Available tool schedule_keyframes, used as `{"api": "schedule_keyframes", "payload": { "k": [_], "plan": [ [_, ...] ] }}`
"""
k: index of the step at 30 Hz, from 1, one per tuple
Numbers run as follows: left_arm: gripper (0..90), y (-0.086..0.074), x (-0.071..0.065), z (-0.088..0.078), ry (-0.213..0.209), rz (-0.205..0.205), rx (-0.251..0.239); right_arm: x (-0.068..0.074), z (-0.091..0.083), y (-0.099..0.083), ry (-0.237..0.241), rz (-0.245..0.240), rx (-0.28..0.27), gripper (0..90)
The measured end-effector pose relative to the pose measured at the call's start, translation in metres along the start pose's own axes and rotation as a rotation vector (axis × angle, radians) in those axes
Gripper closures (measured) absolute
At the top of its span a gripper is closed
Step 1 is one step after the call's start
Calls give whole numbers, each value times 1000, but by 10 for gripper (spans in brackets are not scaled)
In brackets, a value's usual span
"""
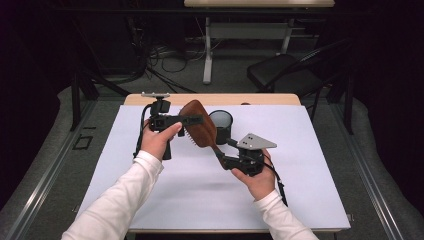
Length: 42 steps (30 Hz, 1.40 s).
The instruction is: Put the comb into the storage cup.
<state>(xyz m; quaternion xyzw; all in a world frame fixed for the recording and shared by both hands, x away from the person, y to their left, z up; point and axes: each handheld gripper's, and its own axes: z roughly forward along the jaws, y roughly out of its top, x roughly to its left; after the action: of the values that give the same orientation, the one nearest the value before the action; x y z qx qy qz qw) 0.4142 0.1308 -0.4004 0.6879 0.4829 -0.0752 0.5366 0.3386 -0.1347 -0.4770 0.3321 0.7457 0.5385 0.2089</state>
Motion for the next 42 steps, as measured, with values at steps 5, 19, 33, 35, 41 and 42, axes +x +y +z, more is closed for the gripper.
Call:
{"api": "schedule_keyframes", "payload": {
  "k": [5,19,33,35,41,42],
  "plan": [
    [505,1,0,-1,1,2,-5,-2,-1,2,14,0,-25,341],
    [505,4,-2,-2,4,12,-13,6,0,8,16,-54,67,141],
    [505,7,-2,-5,8,5,-26,13,0,11,34,-107,121,0],
    [505,8,-2,-6,11,9,-25,14,0,11,35,-105,121,0],
    [504,9,-3,-7,15,12,-35,14,-2,12,35,-103,112,0],
    [504,10,-3,-6,14,11,-35,14,-2,13,35,-102,110,0]
  ]
}}
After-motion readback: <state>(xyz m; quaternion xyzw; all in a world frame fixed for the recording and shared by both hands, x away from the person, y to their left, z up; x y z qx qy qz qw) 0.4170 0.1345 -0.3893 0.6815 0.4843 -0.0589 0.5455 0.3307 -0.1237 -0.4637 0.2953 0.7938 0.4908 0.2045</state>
